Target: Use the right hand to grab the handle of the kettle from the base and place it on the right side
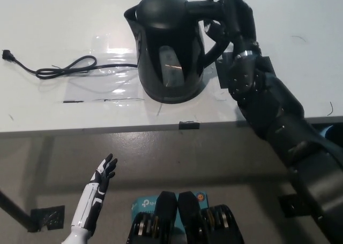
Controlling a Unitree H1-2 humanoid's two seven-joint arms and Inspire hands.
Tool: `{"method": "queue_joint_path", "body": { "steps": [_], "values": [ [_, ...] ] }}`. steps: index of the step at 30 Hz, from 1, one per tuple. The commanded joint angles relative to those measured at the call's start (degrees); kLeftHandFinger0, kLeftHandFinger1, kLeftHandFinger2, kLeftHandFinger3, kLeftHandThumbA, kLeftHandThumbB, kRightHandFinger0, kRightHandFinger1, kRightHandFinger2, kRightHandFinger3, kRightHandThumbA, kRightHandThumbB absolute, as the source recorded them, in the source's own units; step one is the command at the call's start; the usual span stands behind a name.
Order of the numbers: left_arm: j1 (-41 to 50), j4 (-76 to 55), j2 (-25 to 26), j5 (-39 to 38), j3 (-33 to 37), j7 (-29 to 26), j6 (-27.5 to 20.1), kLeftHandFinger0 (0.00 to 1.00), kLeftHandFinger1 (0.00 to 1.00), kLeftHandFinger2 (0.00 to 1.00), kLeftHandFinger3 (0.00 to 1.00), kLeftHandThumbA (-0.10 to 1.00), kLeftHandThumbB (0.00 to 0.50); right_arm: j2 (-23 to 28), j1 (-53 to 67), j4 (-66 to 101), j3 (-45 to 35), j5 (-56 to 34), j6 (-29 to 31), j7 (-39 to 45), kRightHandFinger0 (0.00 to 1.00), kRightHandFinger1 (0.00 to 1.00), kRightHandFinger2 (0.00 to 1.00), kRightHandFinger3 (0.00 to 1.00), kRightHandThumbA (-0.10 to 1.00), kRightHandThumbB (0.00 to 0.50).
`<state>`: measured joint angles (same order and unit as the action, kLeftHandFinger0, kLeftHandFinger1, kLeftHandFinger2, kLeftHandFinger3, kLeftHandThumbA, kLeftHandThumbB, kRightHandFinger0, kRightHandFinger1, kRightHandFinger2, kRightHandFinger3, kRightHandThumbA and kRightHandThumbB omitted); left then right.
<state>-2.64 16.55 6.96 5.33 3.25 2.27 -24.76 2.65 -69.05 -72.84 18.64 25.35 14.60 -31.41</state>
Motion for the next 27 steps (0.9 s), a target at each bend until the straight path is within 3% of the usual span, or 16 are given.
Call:
{"method": "queue_joint_path", "body": {
  "steps": [1,2,3,4,5,9,12,14,15,16,18,19,22,25,27],
  "values": [
    [0.2,-2.0,0.9,2.3,0.2,-0.4,-1.3,1.0,1.0,1.0,1.0,1.0,0.5,0.6,-5.7,-1.1,4.3,6.0,1.2,-8.9,0.0,0.08,0.3,0.27,-0.1,0.228],
    [0.2,-2.1,1.0,2.4,0.1,-0.4,-1.2,1.0,1.0,1.0,1.0,1.0,0.5,0.5,-5.8,-1.3,4.5,6.0,1.2,-9.0,0.0,0.17,0.5,0.44,-0.1,0.218],
    [0.3,-2.3,1.0,2.3,0.1,-0.3,-1.0,1.0,1.0,1.0,1.0,1.0,0.5,0.3,-6.1,-1.7,5.1,5.9,1.3,-9.2,0.0,0.21,0.58,0.52,-0.1,0.193],
    [0.2,-2.2,1.1,2.3,0.1,-0.3,-0.9,1.0,1.0,1.0,1.0,1.0,0.5,0.2,-6.3,-2.0,5.3,5.8,1.7,-9.4,0.0,0.31,0.7,0.73,-0.1,0.17],
    [0.2,-2.2,1.1,1.8,0.1,0.1,-0.6,1.0,1.0,1.0,1.0,1.0,0.5,0.0,-6.4,-2.3,5.3,5.5,1.9,-9.5,0.0,0.36,0.72,0.83,-0.1,0.171],
    [0.9,-2.1,1.0,1.6,0.1,0.2,-0.9,1.0,1.0,1.0,1.0,1.0,0.5,-0.3,-5.8,-2.5,5.3,5.0,3.2,-10.8,0.0,0.34,0.7,0.84,-0.1,0.164],
    [1.2,-2.1,1.0,2.1,0.2,0.1,-1.0,1.0,1.0,1.0,1.0,1.0,0.5,-0.6,-5.6,-2.5,3.2,2.7,3.8,-10.2,0.0,0.39,0.76,0.9,-0.1,0.164],
    [1.4,-1.8,1.1,2.4,0.3,0.0,-1.3,1.0,1.0,1.0,1.0,1.0,0.5,-0.9,-5.5,-2.2,1.2,1.0,4.4,-10.7,0.0,0.42,0.78,0.83,-0.1,0.171],
    [1.3,-1.7,0.9,1.9,0.3,0.2,-1.2,1.0,1.0,1.0,1.0,1.0,0.5,-1.0,-5.7,-2.2,-0.2,-0.2,4.9,-11.1,0.09,0.46,0.81,0.82,-0.1,0.153],
    [1.1,-1.7,0.8,1.5,0.2,0.3,-0.8,1.0,1.0,1.0,1.0,1.0,0.5,-1.6,-6.0,-1.8,-4.8,-4.7,6.9,-9.9,0.1,0.45,0.79,0.75,-0.1,0.121],
    [1.2,-1.7,0.7,1.3,0.1,0.3,-0.8,1.0,1.0,1.0,1.0,1.0,0.5,-2.2,-6.2,-1.1,-8.7,-8.1,9.2,-9.2,0.0,0.35,0.72,0.7,-0.1,0.133],
    [1.7,-1.9,0.7,1.0,0.2,0.5,-0.9,1.0,1.0,1.0,1.0,1.0,0.5,-2.7,-5.9,-0.3,-12.2,-10.7,11.8,-8.7,0.0,0.3,0.69,0.7,-0.1,0.141],
    [1.9,-2.0,1.0,2.0,0.3,0.2,-1.0,1.0,1.0,1.0,1.0,1.0,0.5,-3.3,-5.7,3.3,-17.7,-13.8,12.3,-8.9,0.0,0.13,0.56,0.7,-0.1,0.119],
    [1.9,-2.1,1.1,2.4,0.3,0.2,-0.9,1.0,1.0,1.0,1.0,1.0,0.5,-2.7,-5.5,6.4,-20.1,-13.1,12.3,-10.6,0.0,0.14,0.6,0.79,-0.1,0.072],
    [1.7,-1.8,0.9,0.8,0.0,0.6,-1.1,1.0,1.0,1.0,1.0,1.0,0.5,-2.2,-5.7,8.1,-21.7,-12.6,12.3,-12.2,0.0,0.14,0.6,0.79,-0.1,0.059]
  ]
}}
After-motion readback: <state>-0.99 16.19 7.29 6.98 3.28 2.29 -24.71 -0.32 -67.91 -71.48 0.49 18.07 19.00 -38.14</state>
